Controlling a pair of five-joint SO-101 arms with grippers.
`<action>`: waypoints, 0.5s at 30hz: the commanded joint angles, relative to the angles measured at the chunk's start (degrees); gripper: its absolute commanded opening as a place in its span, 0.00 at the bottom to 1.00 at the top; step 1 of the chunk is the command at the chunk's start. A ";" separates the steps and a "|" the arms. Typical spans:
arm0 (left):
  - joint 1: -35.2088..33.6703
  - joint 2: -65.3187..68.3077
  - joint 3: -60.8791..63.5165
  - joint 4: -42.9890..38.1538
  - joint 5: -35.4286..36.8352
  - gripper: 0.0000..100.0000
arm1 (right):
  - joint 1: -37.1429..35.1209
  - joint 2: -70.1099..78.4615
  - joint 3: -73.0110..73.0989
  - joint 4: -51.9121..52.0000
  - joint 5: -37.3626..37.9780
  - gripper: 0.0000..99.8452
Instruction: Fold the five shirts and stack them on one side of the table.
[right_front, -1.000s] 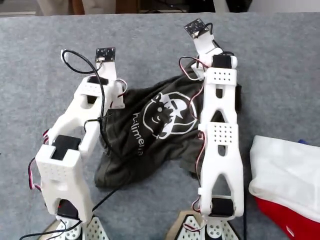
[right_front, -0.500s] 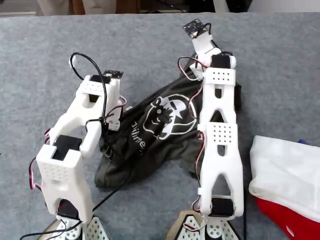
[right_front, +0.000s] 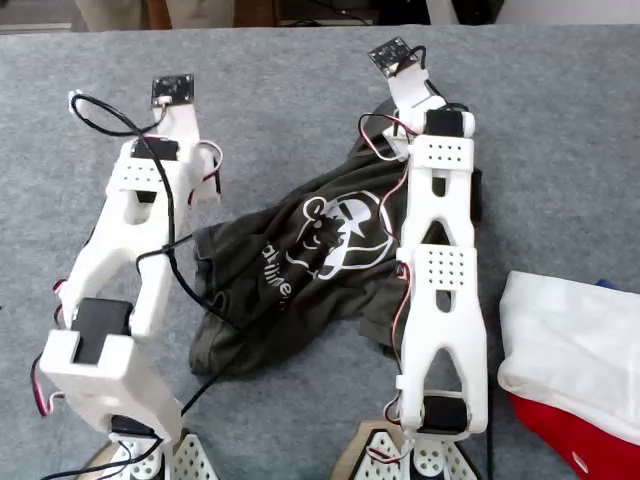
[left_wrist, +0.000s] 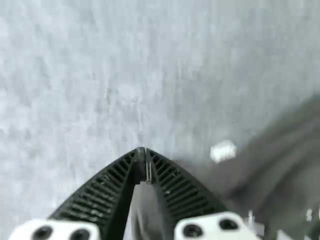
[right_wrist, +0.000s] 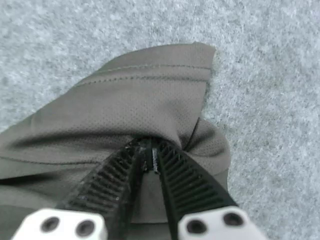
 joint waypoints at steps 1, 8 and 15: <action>-0.09 4.97 -3.96 -0.97 1.23 0.10 | 0.13 -0.31 -3.12 -1.23 0.35 0.01; -0.62 19.30 -20.57 22.15 3.87 0.18 | 0.13 -0.31 -3.12 -1.23 0.35 0.01; -0.88 27.38 -38.68 37.45 3.87 0.18 | 0.13 -0.31 -3.12 -1.23 0.35 0.01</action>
